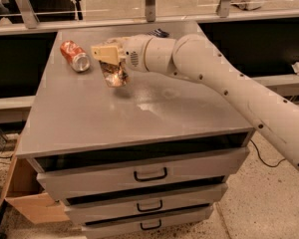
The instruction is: Place orange can upright
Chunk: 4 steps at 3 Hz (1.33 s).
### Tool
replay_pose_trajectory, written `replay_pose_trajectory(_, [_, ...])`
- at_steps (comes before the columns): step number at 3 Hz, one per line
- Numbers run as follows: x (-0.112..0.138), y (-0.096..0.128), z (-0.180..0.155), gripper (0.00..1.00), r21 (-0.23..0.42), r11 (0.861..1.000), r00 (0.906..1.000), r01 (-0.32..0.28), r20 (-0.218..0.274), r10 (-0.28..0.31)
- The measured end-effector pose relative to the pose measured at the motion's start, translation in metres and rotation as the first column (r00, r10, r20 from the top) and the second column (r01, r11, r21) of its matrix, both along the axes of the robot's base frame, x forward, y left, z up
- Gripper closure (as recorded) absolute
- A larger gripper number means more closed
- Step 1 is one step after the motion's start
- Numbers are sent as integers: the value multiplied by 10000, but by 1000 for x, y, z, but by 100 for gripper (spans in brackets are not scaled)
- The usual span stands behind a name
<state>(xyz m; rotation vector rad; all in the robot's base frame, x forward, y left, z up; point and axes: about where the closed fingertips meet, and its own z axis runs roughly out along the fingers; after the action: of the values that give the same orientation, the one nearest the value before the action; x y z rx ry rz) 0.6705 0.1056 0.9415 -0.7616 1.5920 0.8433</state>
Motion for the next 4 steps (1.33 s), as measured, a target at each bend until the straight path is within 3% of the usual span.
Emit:
replay_pose_trajectory(2, [-12, 0, -19, 100, 255, 9936, 9858, -1098, 1305, 1056])
replay_pose_trajectory(3, [-15, -1, -21, 84, 402, 9911, 9818, -1267, 1480, 1195])
replay_pose_trajectory(4, [-15, -1, -17, 61, 403, 9911, 9817, -1268, 1479, 1196])
